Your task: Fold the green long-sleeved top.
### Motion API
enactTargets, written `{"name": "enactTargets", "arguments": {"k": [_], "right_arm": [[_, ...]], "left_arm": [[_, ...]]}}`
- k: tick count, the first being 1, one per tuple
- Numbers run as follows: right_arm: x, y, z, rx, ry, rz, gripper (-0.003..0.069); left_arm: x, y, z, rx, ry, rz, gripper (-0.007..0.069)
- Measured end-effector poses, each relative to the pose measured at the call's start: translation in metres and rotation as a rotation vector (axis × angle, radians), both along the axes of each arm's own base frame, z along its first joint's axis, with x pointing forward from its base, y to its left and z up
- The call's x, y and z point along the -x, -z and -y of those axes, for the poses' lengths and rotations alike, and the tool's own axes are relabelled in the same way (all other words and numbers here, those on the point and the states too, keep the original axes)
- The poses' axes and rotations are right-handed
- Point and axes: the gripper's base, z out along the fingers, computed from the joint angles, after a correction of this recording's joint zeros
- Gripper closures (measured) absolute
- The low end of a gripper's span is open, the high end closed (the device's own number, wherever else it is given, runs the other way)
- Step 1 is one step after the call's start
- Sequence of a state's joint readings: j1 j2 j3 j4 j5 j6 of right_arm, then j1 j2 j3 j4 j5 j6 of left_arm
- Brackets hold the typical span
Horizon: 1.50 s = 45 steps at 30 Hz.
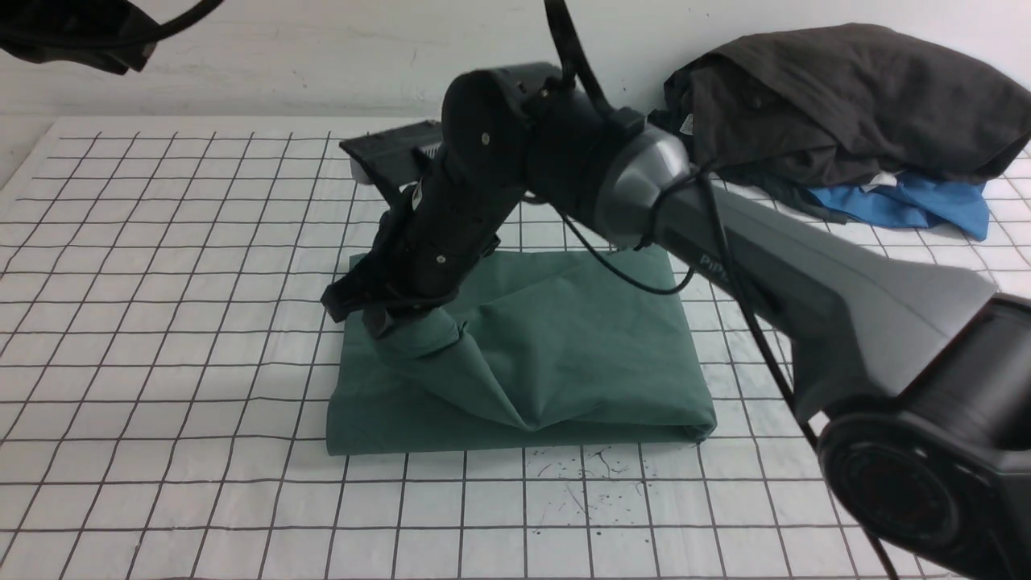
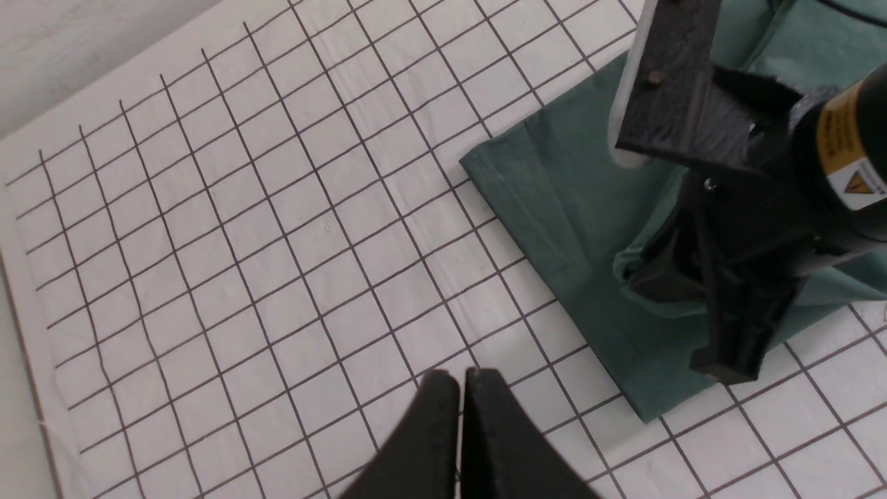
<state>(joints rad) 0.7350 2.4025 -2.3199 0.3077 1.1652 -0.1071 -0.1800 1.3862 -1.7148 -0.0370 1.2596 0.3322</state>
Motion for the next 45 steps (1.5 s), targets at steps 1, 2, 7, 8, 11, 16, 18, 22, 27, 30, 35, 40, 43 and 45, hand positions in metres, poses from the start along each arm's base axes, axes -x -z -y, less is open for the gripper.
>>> {"name": "enactTargets", "arguments": {"k": [1,2,7,8,11,16,18,22,27,30,35,40,43,45], "right_arm": [[0.0,0.005,-0.002,-0.008,0.001,-0.017,0.0556],[0.001,0.006,-0.004,-0.025,0.003,-0.035,0.0531],[0.005,-0.004,-0.006,-0.076,-0.002,-0.066,0.0297],[0.006,-0.01,-0.004,-0.074,-0.008,-0.056,0.027],[0.008,-0.027,0.006,-0.001,-0.033,0.006,0.0174],[-0.002,-0.033,0.024,0.163,0.016,0.146,0.0214],[-0.004,-0.025,0.027,0.198,0.034,0.14,0.0263],[-0.002,0.009,0.024,0.227,0.044,0.032,0.0463],[0.02,0.039,0.002,0.181,-0.04,-0.107,0.0649],[0.036,0.04,-0.014,0.166,-0.101,-0.112,0.0665],[0.058,0.041,-0.032,0.214,-0.174,-0.056,0.0672],[0.039,0.02,-0.019,0.232,-0.132,0.04,0.0673],[0.031,-0.038,0.007,0.175,-0.079,0.133,0.0673],[0.035,-0.09,0.031,0.117,-0.047,0.213,0.0673]], "left_arm": [[0.002,-0.002,0.0,0.006,-0.003,0.005,0.0632],[0.004,-0.003,-0.001,0.01,-0.007,0.009,0.0632],[0.017,-0.012,-0.003,0.025,-0.015,0.043,0.0632],[0.019,-0.014,-0.003,0.028,-0.015,0.048,0.0632],[0.03,-0.015,-0.005,0.034,-0.019,0.056,0.0632],[0.052,-0.003,-0.009,0.029,-0.019,0.029,0.0632],[0.057,0.004,-0.01,0.025,-0.019,0.009,0.0632],[0.066,0.023,-0.012,0.013,-0.021,-0.043,0.0632],[0.066,0.035,-0.012,0.008,-0.022,-0.063,0.0632],[0.065,0.035,-0.012,0.01,-0.023,-0.054,0.0632],[0.064,0.034,-0.012,0.015,-0.023,-0.031,0.0632],[0.075,0.028,-0.014,0.036,-0.043,0.0,0.0632],[0.107,0.019,-0.023,0.048,-0.086,0.073,0.0632],[0.135,0.024,-0.03,0.062,-0.12,0.107,0.0632]]}}
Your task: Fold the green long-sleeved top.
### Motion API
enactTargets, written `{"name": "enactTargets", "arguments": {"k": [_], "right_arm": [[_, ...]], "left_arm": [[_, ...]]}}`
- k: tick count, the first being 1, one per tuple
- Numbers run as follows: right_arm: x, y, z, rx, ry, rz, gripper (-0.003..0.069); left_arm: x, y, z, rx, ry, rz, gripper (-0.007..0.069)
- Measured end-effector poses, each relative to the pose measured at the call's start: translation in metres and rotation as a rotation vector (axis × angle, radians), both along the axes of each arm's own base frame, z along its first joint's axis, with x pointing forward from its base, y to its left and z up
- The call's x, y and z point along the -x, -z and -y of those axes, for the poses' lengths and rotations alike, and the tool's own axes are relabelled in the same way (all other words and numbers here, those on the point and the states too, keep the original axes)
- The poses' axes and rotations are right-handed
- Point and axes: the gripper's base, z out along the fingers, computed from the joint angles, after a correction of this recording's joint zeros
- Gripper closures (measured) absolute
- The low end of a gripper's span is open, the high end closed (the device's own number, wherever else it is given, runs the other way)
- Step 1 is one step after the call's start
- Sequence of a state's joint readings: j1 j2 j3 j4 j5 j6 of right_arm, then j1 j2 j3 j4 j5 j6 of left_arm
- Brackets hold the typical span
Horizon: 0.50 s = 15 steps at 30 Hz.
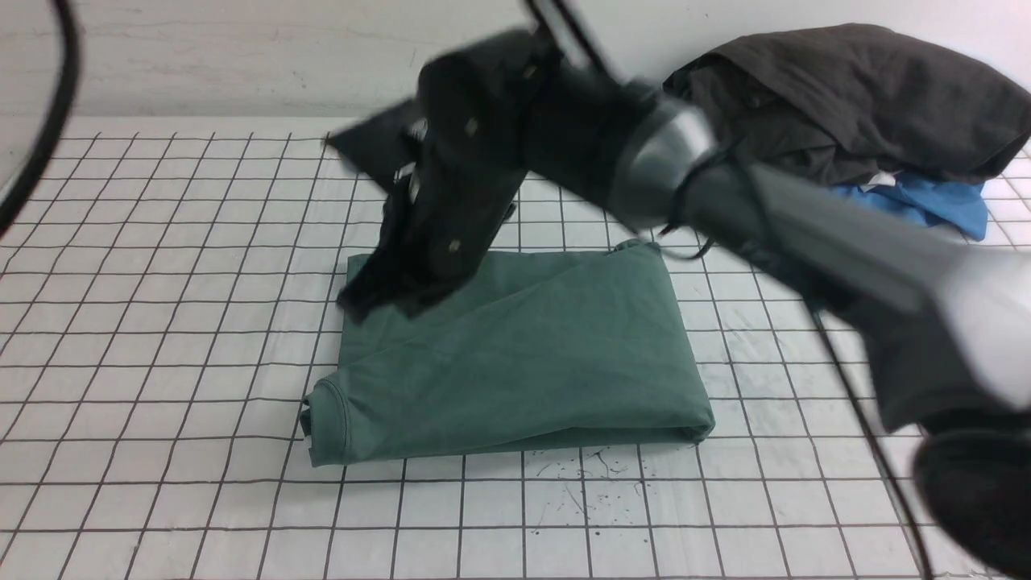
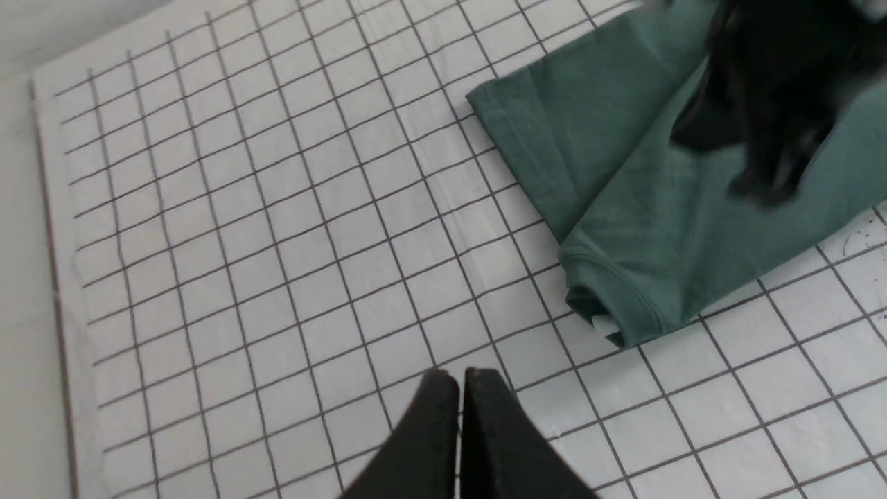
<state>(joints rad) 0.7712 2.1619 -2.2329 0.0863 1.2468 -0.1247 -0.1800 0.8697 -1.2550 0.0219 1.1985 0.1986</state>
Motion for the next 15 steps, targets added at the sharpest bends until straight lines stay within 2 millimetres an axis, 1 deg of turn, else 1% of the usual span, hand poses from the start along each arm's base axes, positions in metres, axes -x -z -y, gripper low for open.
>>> {"name": "enactTargets", "arguments": {"k": [1,2,3,4,5,6,7,8,9,10,11,12,13,14,15], "right_arm": [[0.004,-0.017,0.009,-0.019,0.005,0.025,0.0673],[0.005,-0.027,0.015,-0.031,0.008,0.041,0.0673],[0.015,-0.054,0.031,-0.058,0.008,0.082,0.0673],[0.023,-0.069,0.042,-0.07,0.011,0.102,0.0673],[0.034,-0.082,0.055,-0.08,0.015,0.116,0.0673],[0.041,-0.086,0.064,-0.072,0.016,0.116,0.0673],[0.045,-0.092,0.068,-0.078,0.016,0.125,0.0673],[0.059,-0.098,0.081,-0.075,0.018,0.133,0.0673],[0.07,-0.101,0.092,-0.081,0.021,0.145,0.0673],[0.072,-0.097,0.093,-0.074,0.021,0.137,0.0673],[0.087,-0.103,0.108,-0.105,0.024,0.175,0.0673],[0.089,-0.099,0.109,-0.105,0.025,0.174,0.0673],[0.099,-0.103,0.118,-0.128,0.027,0.2,0.0673],[0.114,-0.099,0.132,-0.152,0.031,0.226,0.0673],[0.123,-0.099,0.14,-0.174,0.033,0.25,0.0673]], "left_arm": [[0.01,0.005,-0.002,0.005,-0.01,0.005,0.0632],[0.015,0.005,-0.003,0.007,-0.012,0.017,0.0632],[0.032,0.02,-0.007,0.021,-0.024,0.022,0.0632],[0.037,0.03,-0.007,0.024,-0.029,0.011,0.0632],[0.046,0.044,-0.009,0.041,-0.038,0.022,0.0632],[0.052,0.057,-0.01,0.051,-0.046,0.022,0.0632],[0.052,0.063,-0.01,0.052,-0.049,0.01,0.0632],[0.06,0.079,-0.011,0.07,-0.054,0.015,0.0632],[0.068,0.089,-0.011,0.091,-0.051,0.039,0.0632],[0.07,0.091,-0.011,0.092,-0.051,0.043,0.0632],[0.079,0.106,-0.011,0.126,-0.043,0.072,0.0632],[0.084,0.109,-0.011,0.137,-0.039,0.094,0.0632],[0.089,0.115,-0.011,0.158,-0.033,0.121,0.0632],[0.097,0.127,-0.011,0.182,-0.025,0.162,0.0632],[0.102,0.133,-0.012,0.195,-0.022,0.195,0.0632]]}}
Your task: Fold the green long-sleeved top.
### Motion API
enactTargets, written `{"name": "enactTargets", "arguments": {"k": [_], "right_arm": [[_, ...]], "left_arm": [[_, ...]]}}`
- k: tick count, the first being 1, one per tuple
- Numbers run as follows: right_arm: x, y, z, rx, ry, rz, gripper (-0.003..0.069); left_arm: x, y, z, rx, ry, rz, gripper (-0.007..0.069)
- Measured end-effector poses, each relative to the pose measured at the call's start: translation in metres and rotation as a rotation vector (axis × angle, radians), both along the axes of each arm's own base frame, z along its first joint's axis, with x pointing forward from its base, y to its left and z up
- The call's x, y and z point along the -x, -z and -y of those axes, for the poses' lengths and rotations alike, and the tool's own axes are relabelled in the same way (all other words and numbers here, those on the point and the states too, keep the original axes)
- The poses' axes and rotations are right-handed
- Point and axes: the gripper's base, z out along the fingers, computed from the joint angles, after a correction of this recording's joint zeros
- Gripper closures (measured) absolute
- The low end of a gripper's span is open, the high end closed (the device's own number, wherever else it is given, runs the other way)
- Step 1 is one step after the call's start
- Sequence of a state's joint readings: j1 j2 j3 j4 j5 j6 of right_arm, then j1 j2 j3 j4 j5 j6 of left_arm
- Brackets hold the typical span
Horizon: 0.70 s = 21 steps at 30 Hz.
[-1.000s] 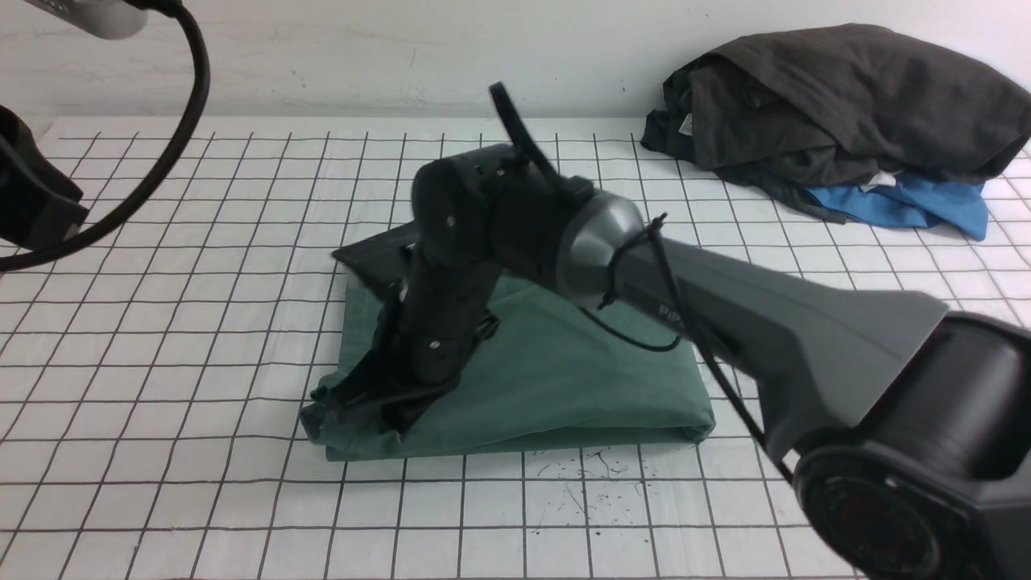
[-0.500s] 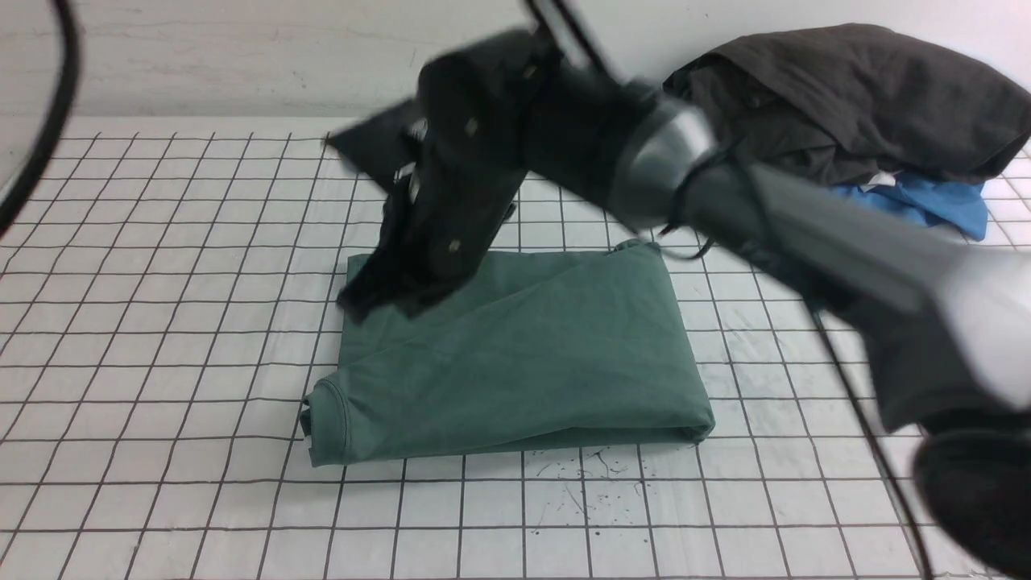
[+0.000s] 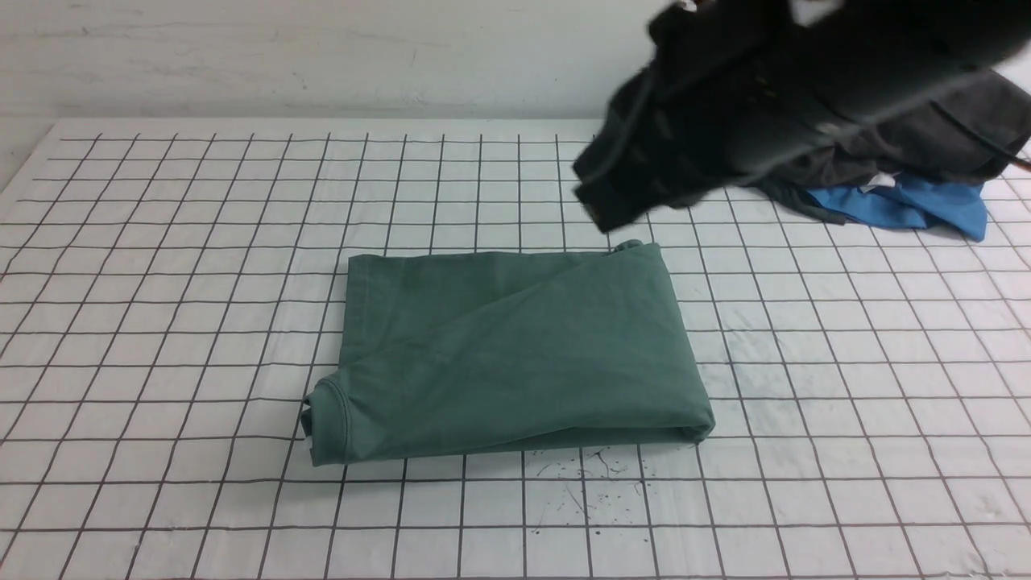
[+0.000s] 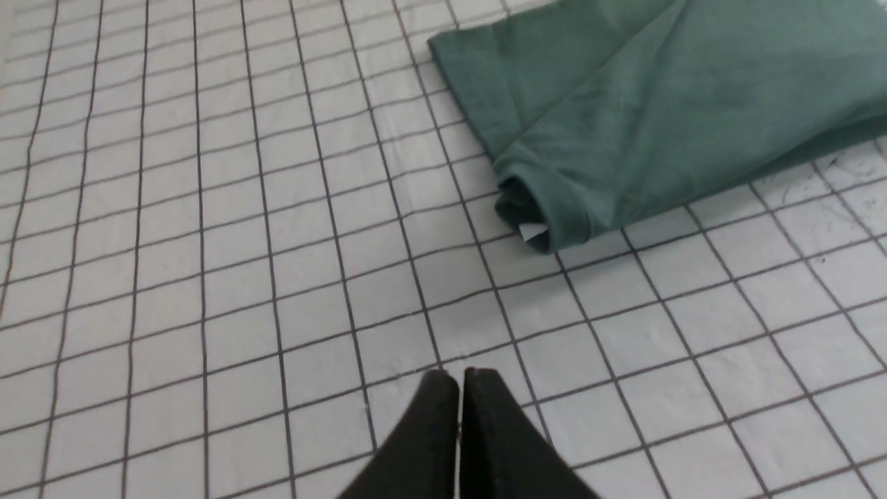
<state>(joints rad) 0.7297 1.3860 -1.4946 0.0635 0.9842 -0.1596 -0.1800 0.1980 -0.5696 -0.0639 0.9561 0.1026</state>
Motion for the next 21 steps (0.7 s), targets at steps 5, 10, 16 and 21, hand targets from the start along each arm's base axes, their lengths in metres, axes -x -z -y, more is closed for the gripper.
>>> {"name": "enactTargets", "arguments": {"k": [5,10,16,21], "right_arm": [[0.056,0.007,0.051,-0.151,0.011,0.17,0.0673],[0.094,0.015,0.086,-0.27,0.017,0.304,0.0673],[0.141,0.015,0.129,-0.483,0.026,0.537,0.0673],[0.155,0.017,0.142,-0.531,0.027,0.6,0.0673]], "left_arm": [[0.014,0.027,-0.003,0.037,-0.004,0.139,0.0632],[0.013,0.031,-0.003,0.052,-0.008,0.202,0.0632],[0.012,0.032,-0.002,0.055,-0.01,0.21,0.0632],[0.012,0.032,-0.002,0.056,-0.009,0.211,0.0632]]}}
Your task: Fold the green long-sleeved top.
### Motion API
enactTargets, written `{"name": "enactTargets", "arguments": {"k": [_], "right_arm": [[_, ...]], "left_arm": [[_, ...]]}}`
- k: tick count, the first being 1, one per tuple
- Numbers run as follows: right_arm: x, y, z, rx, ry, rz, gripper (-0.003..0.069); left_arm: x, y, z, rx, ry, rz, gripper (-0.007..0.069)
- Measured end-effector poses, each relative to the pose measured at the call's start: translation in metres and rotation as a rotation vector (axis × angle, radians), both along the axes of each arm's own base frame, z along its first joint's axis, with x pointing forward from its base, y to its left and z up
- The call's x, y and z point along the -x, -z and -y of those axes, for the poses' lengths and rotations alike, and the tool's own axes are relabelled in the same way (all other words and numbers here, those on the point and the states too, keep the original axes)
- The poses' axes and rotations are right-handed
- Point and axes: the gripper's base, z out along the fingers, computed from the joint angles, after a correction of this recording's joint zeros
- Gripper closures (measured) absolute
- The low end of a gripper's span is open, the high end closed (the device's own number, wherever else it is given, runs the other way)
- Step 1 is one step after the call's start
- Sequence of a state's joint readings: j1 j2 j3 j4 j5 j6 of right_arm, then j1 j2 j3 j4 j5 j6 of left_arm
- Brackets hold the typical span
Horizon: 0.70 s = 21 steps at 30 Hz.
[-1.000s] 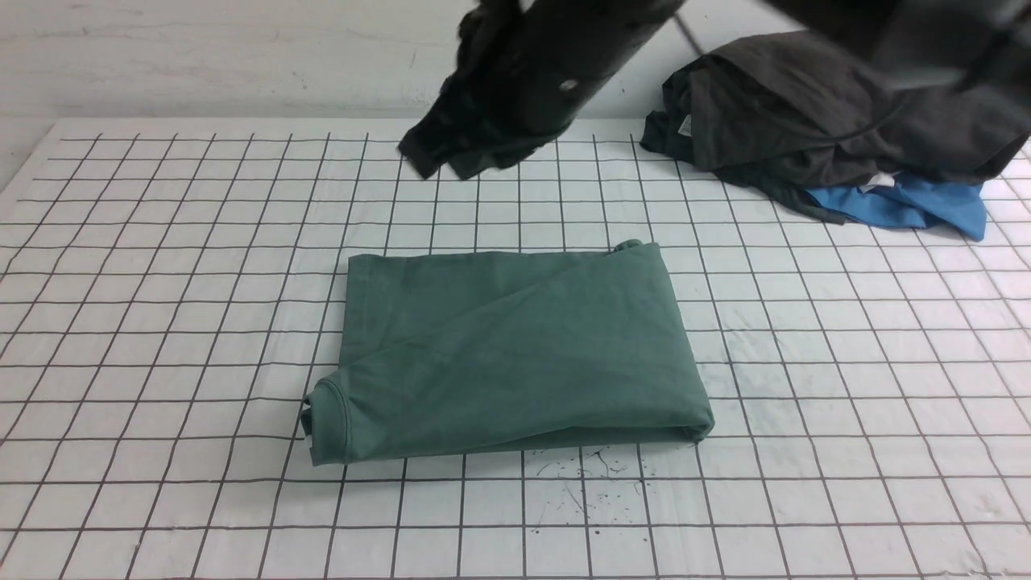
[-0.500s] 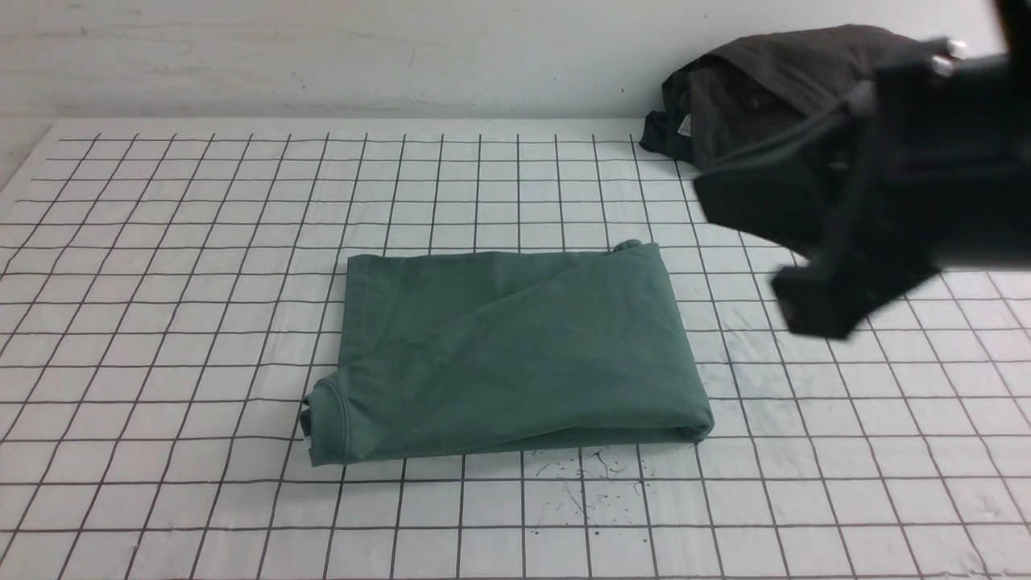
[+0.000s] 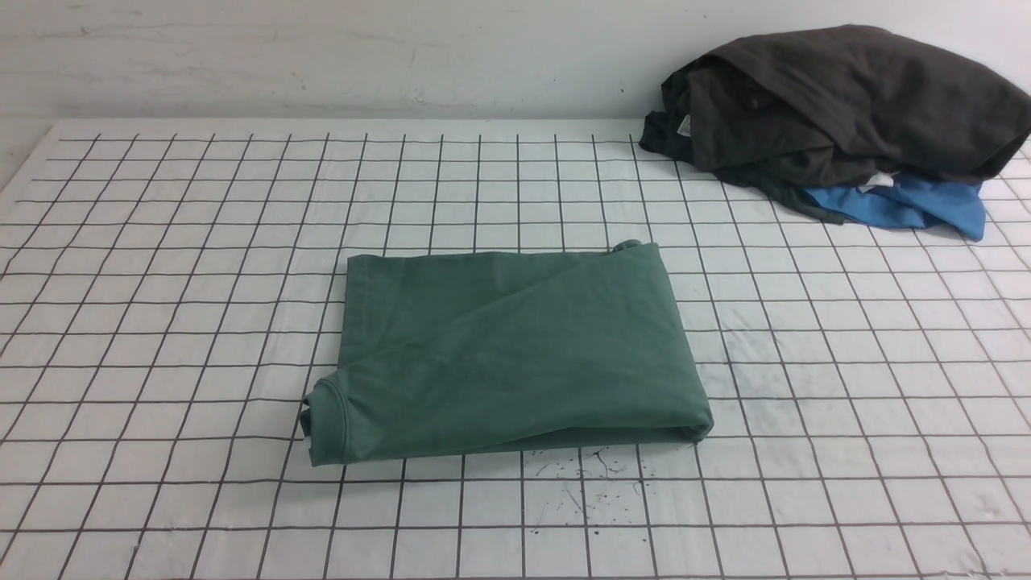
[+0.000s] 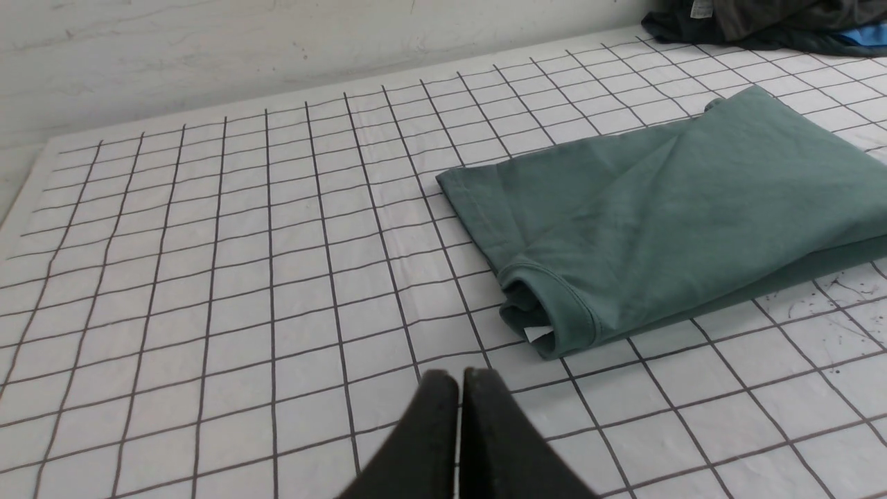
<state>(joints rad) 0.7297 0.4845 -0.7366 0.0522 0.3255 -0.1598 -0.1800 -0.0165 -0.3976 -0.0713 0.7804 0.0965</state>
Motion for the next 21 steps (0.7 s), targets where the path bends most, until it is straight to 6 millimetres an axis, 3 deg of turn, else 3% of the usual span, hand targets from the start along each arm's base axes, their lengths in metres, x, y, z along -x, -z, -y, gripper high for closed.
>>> {"name": "enactTargets", "arguments": {"k": [16,20,21], "right_arm": [[0.001,0.008,0.002,0.045,0.007,-0.018,0.0673],[-0.002,0.033,0.003,0.105,0.038,-0.044,0.0673],[-0.004,0.053,0.007,0.126,0.092,-0.074,0.0673]], "left_arm": [[0.0,0.0,0.0,0.0,0.0,0.0,0.0632],[0.0,0.0,0.0,0.0,0.0,0.0,0.0632],[0.0,0.0,0.0,0.0,0.0,0.0,0.0632]]}}
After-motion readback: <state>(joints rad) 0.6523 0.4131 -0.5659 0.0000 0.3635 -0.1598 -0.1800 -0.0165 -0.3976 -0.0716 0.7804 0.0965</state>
